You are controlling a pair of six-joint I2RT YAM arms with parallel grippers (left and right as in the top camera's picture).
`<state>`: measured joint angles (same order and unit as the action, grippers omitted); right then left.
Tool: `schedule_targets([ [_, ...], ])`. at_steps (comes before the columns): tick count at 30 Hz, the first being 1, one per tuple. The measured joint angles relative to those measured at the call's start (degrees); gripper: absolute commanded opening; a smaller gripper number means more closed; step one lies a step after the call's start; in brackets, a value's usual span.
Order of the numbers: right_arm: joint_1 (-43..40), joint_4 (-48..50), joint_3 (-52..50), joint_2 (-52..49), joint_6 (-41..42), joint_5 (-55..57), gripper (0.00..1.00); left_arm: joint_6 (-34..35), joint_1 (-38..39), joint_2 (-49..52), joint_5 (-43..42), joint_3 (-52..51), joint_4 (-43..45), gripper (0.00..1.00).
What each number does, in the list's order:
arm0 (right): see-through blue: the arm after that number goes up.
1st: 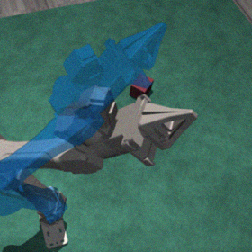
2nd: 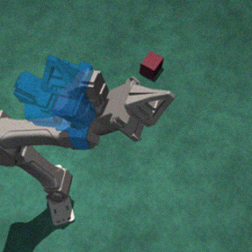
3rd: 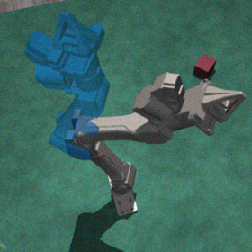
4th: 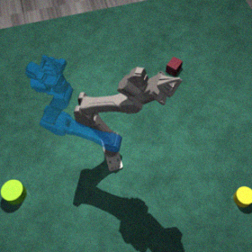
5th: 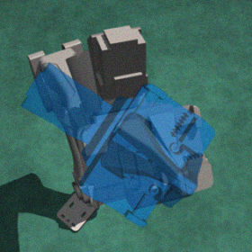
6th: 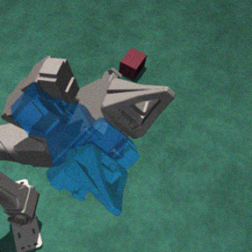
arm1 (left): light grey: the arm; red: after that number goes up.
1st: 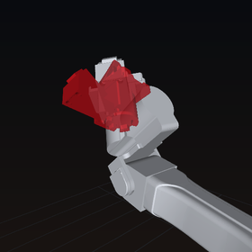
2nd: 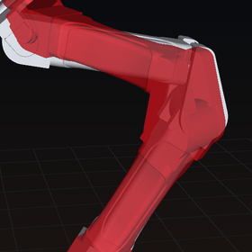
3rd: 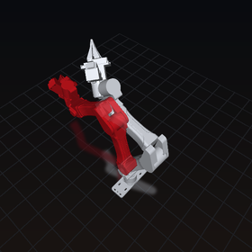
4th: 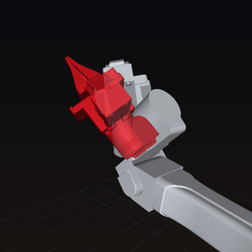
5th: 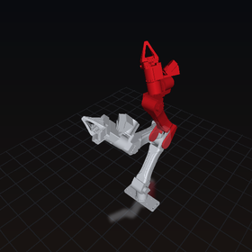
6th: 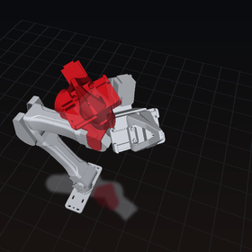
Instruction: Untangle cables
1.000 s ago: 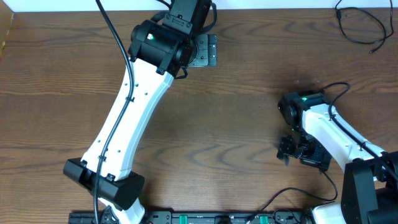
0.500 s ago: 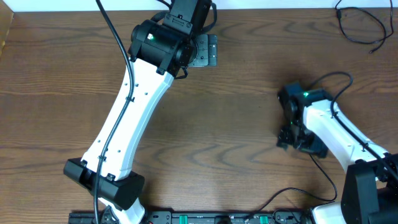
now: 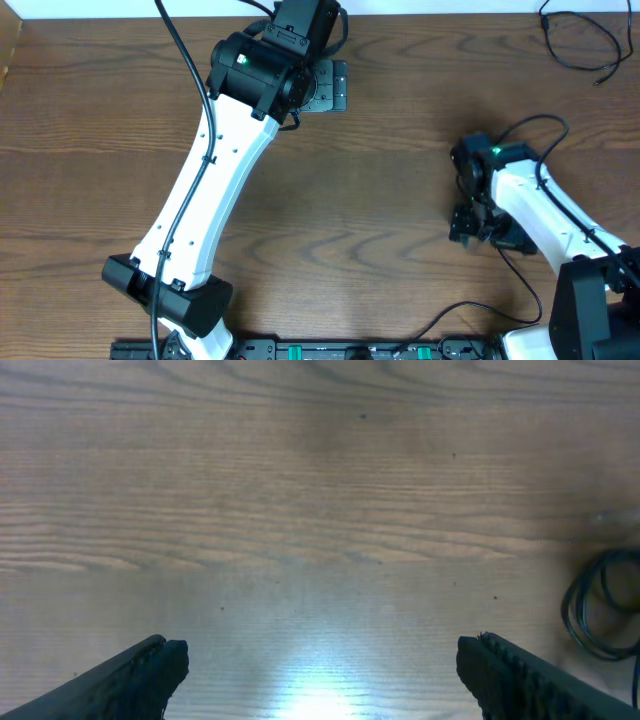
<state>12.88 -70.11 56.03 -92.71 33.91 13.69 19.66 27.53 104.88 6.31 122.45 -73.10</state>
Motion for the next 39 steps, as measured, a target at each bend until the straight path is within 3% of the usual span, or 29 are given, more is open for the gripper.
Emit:
schedule_targets([
  [1,0.0,1.4,-1.6,0.0,0.0,-1.4,0.87,0.0,0.0,0.0,0.0,0.0,0.0,0.94],
  [3,0.0,2.7,-3.5,0.0,0.4,-3.3,0.60,0.0,0.0,0.0,0.0,0.0,0.0,0.94],
  [4,0.0,3.5,-4.8,0.0,0.4,-4.0,0.33,0.0,0.0,0.0,0.0,0.0,0.0,0.94],
  [6,0.0,4.6,-6.2,0.0,0.9,-4.5,0.01,0.0,0.0,0.0,0.0,0.0,-0.2,0.94],
  [10,0.0,8.3,-6.6,0.0,1.3,-5.1,0.01,0.0,0.0,0.0,0.0,0.0,-0.3,0.94],
  [15,-1.1,10.8,3.3,-0.2,-1.2,-4.9,0.01,0.0,0.0,0.0,-0.2,0.0,-0.4,0.94],
  [20,-7.1,24.6,19.5,-0.1,-7.6,-2.0,0.01,0.0,0.0,0.0,-1.9,0.0,-0.4,0.94],
  [24,-14.5,37.2,22.1,0.0,-15.6,-2.1,0.01,0.0,0.0,0.0,-2.3,0.0,-0.3,0.94],
  [29,-20.0,45.2,22.2,0.0,-22.9,-2.5,0.01,0.0,0.0,0.0,-2.8,0.0,-0.4,0.94],
  [33,-22.6,47.3,22.2,-0.4,-28.4,-1.6,0.01,0.0,0.0,0.0,-3.0,0.0,-0.4,0.94],
  [37,-24.0,41.0,22.6,-3.5,-29.9,-1.1,0.01,0.0,0.0,0.0,-3.0,0.0,-0.4,0.94],
  [38,-24.1,39.0,22.6,-4.9,-30.1,-1.1,0.07,0.0,0.0,0.0,-3.0,0.0,-0.4,0.94],
  [39,-24.1,37.6,22.5,-6.8,-30.3,-1.1,0.24,0.0,0.0,0.0,-3.0,0.0,-0.4,0.94],
])
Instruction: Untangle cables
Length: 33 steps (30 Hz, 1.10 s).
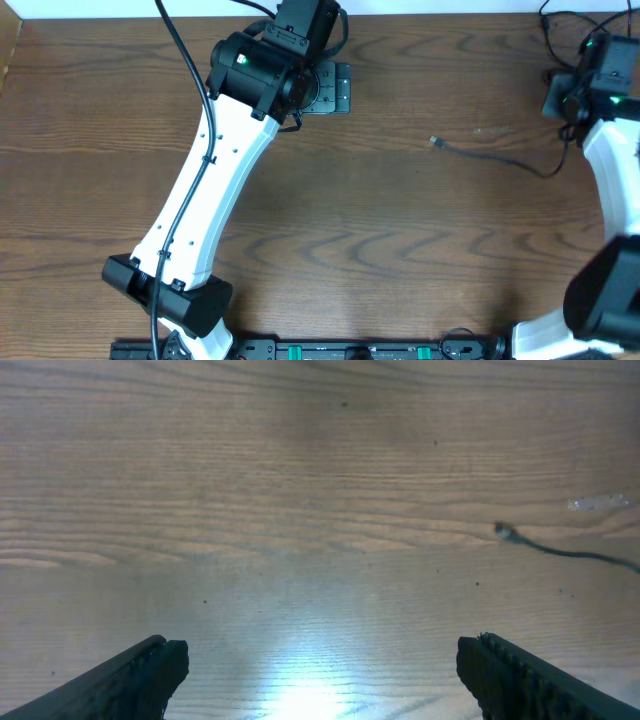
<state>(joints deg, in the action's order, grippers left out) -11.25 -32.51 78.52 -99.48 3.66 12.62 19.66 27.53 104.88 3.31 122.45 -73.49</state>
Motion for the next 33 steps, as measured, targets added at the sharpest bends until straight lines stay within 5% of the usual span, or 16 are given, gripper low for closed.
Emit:
schedule_targets([
  [3,0.0,-0.7,-0.2,-2.7,-0.6,0.0,0.25,0.0,0.0,0.0,0.0,0.0,0.0,0.94],
  [5,0.0,-0.6,-0.3,-3.0,-0.7,0.1,0.04,0.0,0.0,0.0,0.0,0.0,0.0,0.94],
  [6,0.0,-0.4,-0.3,-2.9,-0.1,0.1,0.03,0.0,0.0,0.0,0.0,0.0,0.0,0.94],
  [10,0.0,-1.1,-0.3,-2.9,3.1,-3.3,0.82,0.0,0.0,0.0,0.0,0.0,0.0,0.94],
  [11,0.0,-1.3,-0.3,-2.9,3.4,-4.9,0.88,0.0,0.0,0.0,0.0,0.0,0.0,0.94],
  [13,0.0,-1.3,-0.3,-2.9,3.8,-6.8,0.99,0.0,0.0,0.0,0.0,0.0,0.0,0.94],
  [15,0.0,-1.6,-0.3,-2.9,5.2,-7.0,0.99,0.0,0.0,0.0,0.0,0.0,0.0,0.94],
  [17,0.0,-1.8,-0.3,-2.9,6.7,-6.4,0.77,0.0,0.0,0.0,0.0,0.0,0.0,0.94],
  [18,-0.1,-1.5,-0.3,-2.9,7.0,-5.9,0.75,0.0,0.0,0.0,0.0,0.0,0.0,0.94],
  [20,-0.2,1.0,-0.3,-3.0,7.9,-4.9,0.95,0.0,0.0,0.0,0.0,0.0,0.0,0.94],
  [22,-0.8,5.9,-0.2,-3.9,7.5,-4.0,0.99,0.0,0.0,0.0,0.0,0.0,0.0,0.94],
  [24,-1.3,10.0,0.0,-6.2,7.4,-3.4,0.82,0.0,0.0,0.0,0.0,0.0,0.0,0.94],
  [26,-1.9,15.7,0.1,-11.3,7.5,-3.2,0.31,0.0,0.0,0.0,0.0,0.0,0.0,0.94],
  [27,-2.2,17.4,0.0,-13.3,7.9,-3.6,0.17,0.0,0.0,0.0,0.0,0.0,0.0,0.94],
  [29,-2.7,21.7,0.0,-16.8,9.1,-4.3,0.04,0.0,0.0,0.0,0.0,0.0,0.0,0.94],
  [33,-4.0,29.4,-0.2,-23.0,12.3,-5.2,0.01,0.0,0.0,0.0,0.0,0.0,0.0,0.94],
])
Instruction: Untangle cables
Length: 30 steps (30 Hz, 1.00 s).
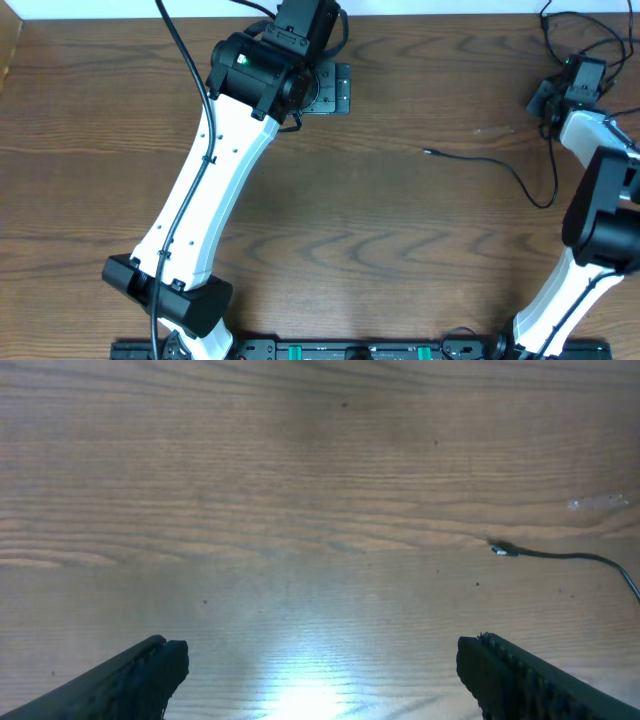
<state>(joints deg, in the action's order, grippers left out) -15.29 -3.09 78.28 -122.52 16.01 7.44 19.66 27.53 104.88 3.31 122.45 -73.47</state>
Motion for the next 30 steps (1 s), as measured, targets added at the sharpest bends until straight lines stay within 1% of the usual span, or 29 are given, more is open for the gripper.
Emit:
schedule_targets([
  [2,-0.9,4.0,0.0,-2.2,0.5,-0.2,0.01,0.0,0.0,0.0,0.0,0.0,0.0,0.94],
  [6,-2.2,7.7,-0.1,-3.5,1.3,-0.8,0.01,0.0,0.0,0.0,0.0,0.0,0.0,0.94],
  [8,-3.2,12.1,0.0,-3.5,1.5,-5.2,0.01,0.0,0.0,0.0,0.0,0.0,0.1,0.94],
  [10,-3.8,14.0,0.0,-3.5,2.0,-8.5,0.01,0.0,0.0,0.0,0.0,0.0,0.2,0.94],
  [12,-4.3,14.2,0.0,-3.5,2.6,-9.3,0.01,0.0,0.0,0.0,0.0,0.0,0.2,0.94],
  [17,-4.7,7.0,0.1,-3.5,3.1,0.0,0.01,0.0,0.0,0.0,0.0,0.0,0.2,0.94],
  [19,-4.8,4.2,0.3,-3.5,2.9,1.3,0.01,0.0,0.0,0.0,0.0,0.0,0.2,0.94],
  [22,-4.8,-1.1,1.3,-3.0,1.9,-1.4,0.01,0.0,0.0,0.0,0.0,0.0,0.3,0.94],
  [26,-4.8,-11.6,1.7,-0.5,1.4,-7.9,0.01,0.0,0.0,0.0,0.0,0.0,0.2,0.94],
  [30,-4.8,-15.7,0.7,2.2,0.9,-11.4,0.01,0.0,0.0,0.0,0.0,0.0,0.2,0.94],
])
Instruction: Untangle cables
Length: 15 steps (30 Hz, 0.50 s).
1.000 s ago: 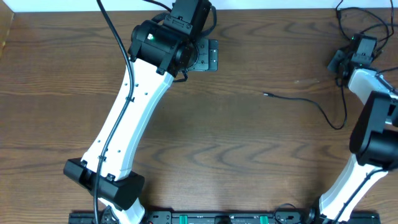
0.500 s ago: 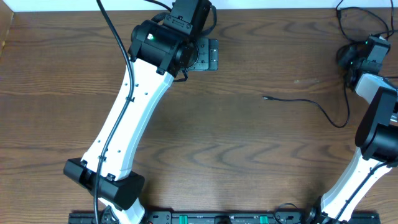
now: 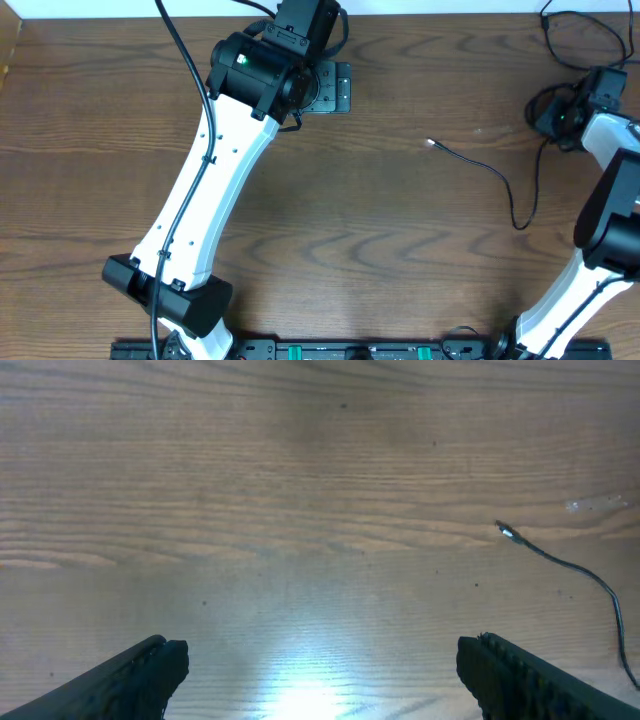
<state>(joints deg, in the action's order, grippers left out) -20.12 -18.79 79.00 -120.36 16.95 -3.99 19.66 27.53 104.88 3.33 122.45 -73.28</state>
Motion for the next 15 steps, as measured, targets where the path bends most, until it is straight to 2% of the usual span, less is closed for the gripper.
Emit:
schedule_targets([
  [1,0.0,-0.8,-0.6,2.2,-0.1,-0.6,0.01,0.0,0.0,0.0,0.0,0.0,-0.1,0.94],
  [3,0.0,-1.1,-1.2,9.0,-0.5,-1.2,0.08,0.0,0.0,0.0,0.0,0.0,-0.6,0.94],
  [5,0.0,-0.5,-1.2,17.6,-0.8,-1.5,0.31,0.0,0.0,0.0,0.0,0.0,-1.4,0.94],
  [8,0.0,2.4,-0.9,30.3,-1.3,-1.7,0.50,0.0,0.0,0.0,0.0,0.0,-2.4,0.94],
  [12,0.0,5.0,-0.4,41.6,-2.0,-1.8,0.59,0.0,0.0,0.0,0.0,0.0,-2.8,0.94],
  [15,0.0,4.9,-0.4,46.4,-2.1,-1.9,0.66,0.0,0.0,0.0,0.0,0.0,-2.8,0.94],
])
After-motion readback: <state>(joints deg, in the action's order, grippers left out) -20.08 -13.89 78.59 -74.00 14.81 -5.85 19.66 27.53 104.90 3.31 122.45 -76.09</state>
